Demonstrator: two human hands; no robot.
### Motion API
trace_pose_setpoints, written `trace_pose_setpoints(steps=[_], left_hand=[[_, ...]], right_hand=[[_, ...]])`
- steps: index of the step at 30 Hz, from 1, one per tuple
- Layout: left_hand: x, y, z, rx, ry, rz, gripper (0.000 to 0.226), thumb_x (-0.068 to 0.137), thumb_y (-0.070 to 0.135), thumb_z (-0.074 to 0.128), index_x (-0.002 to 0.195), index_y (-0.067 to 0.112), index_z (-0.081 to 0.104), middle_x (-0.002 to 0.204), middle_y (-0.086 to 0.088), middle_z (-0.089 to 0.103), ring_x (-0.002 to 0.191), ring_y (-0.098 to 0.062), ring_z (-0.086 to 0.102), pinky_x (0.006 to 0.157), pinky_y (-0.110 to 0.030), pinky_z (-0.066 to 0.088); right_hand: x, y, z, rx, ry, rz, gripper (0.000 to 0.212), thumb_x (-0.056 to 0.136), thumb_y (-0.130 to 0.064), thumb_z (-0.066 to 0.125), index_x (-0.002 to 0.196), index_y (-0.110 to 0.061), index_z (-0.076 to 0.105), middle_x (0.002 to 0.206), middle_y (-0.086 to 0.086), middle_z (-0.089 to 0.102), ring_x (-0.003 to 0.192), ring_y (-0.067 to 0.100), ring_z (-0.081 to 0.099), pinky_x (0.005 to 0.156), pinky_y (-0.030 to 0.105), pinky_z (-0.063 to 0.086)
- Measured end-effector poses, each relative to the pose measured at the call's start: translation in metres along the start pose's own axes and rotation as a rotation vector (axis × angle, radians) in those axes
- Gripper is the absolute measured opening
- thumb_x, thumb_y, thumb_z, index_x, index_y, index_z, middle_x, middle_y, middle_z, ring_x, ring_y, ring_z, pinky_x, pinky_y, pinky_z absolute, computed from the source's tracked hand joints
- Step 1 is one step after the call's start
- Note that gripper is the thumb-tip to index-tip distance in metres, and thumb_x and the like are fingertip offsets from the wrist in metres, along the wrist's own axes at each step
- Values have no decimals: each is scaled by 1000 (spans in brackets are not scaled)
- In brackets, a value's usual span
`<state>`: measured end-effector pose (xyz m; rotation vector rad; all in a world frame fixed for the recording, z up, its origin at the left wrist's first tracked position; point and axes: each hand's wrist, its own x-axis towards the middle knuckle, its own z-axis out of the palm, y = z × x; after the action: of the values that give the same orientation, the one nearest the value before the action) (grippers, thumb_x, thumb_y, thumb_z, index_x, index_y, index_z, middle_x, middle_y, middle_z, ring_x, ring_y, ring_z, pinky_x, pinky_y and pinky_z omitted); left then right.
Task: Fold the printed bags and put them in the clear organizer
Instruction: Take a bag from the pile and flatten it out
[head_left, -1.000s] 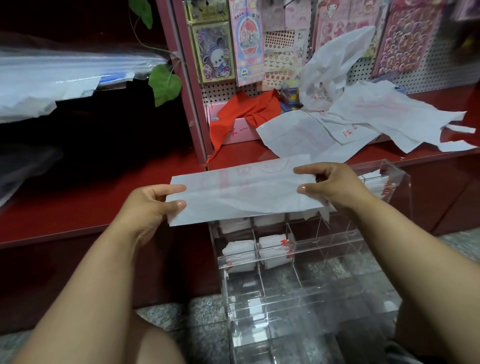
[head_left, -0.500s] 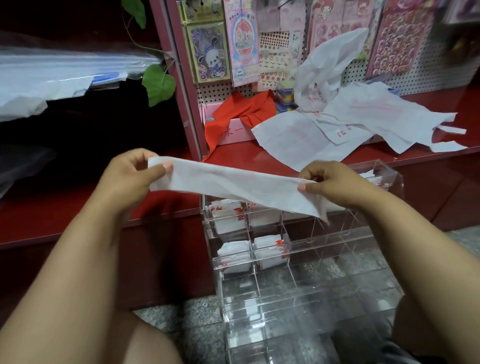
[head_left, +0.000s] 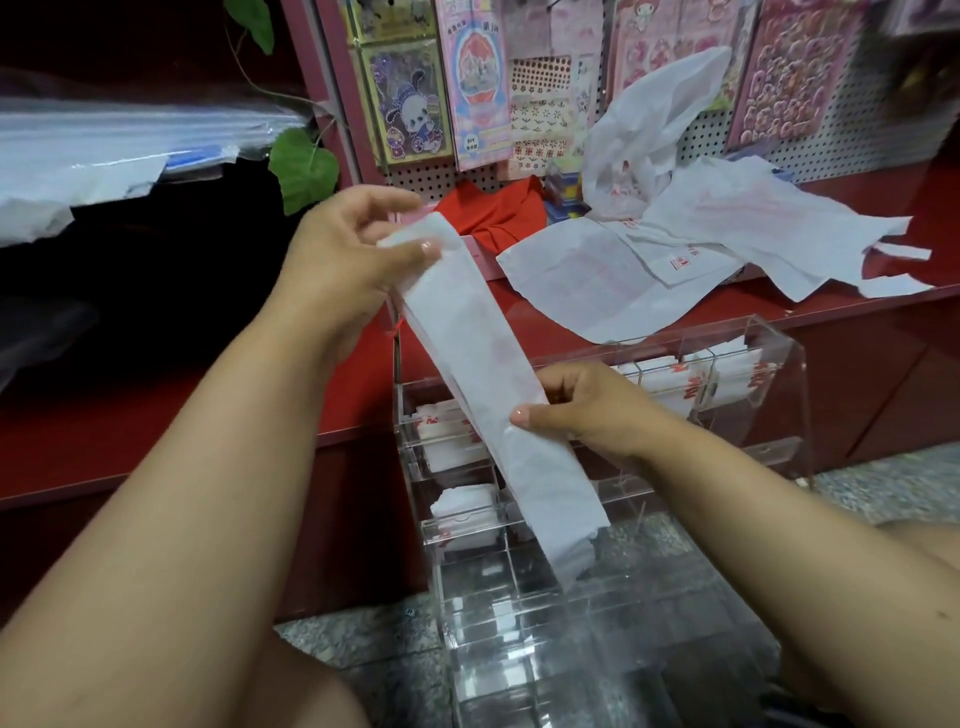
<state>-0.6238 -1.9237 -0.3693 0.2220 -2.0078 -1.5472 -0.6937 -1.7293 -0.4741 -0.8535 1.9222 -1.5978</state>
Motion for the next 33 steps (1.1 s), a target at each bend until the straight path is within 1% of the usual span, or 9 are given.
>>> trace_pose_setpoints(steps=[3,7,10,13,18,22,26,30,33], left_hand=[[-10,-28,9,-425,-15,-234,49,69,29,82,106,11,56,94,-4,67,75,-16,66,72,-35,50],[-47,-63,41,-367,-120,-500,36,78,35,67,100,7,67,87,-6,75,79,-20,72,77,-35,58],[-43,-72,47,-253,12,-415,11,95,13,60,92,8,69,85,-8,75,78,-24,72,73,-37,58],[-39,-74,44,-241,-8,-344,16,99,7,52,95,10,67,85,-5,76,77,-23,73,67,-36,58],[-43,-72,45,-457,-66,-433,14,98,9,52,99,4,65,88,-8,75,79,-20,72,69,-31,60],[-61,-77,52,-313,-212,-569,16,91,12,63,100,1,70,88,-9,76,76,-18,72,64,-25,58],[-64,-79,55,-210,-104,-459,10,90,8,65,94,3,72,86,-10,76,75,-18,73,61,-24,56],[-64,-72,50,-136,-22,-330,14,90,12,66,81,4,71,81,-11,75,68,-16,69,63,-26,58],[-67,-65,49,-101,62,-186,13,89,14,69,76,13,72,85,-7,74,74,-9,67,67,-23,55]], right_hand=[[0,1,3,49,90,14,11,84,-4,69,92,-10,73,95,10,74,81,18,67,82,40,56],[3,9,8,-12,114,30,15,83,-5,71,83,-20,73,84,0,75,74,12,68,74,36,56],[2,11,13,-26,84,57,12,83,-6,72,86,-18,71,77,-7,73,65,3,67,58,21,53],[0,10,16,34,94,60,2,88,-13,67,88,-14,69,73,-7,71,56,0,64,49,14,46],[7,9,15,58,243,4,18,88,-14,67,71,-16,68,64,-5,66,58,9,57,58,24,46],[7,5,10,134,332,-11,14,89,-15,65,81,-5,71,77,11,71,67,15,61,64,32,51],[8,1,7,95,340,-21,13,88,-15,67,84,-3,70,88,17,72,71,19,64,69,35,54],[8,-5,4,45,368,-70,12,86,-17,69,75,-12,71,73,1,72,66,9,63,66,25,52],[6,-13,4,21,394,-122,16,85,-17,70,73,-6,69,70,5,66,63,8,56,64,22,46]])
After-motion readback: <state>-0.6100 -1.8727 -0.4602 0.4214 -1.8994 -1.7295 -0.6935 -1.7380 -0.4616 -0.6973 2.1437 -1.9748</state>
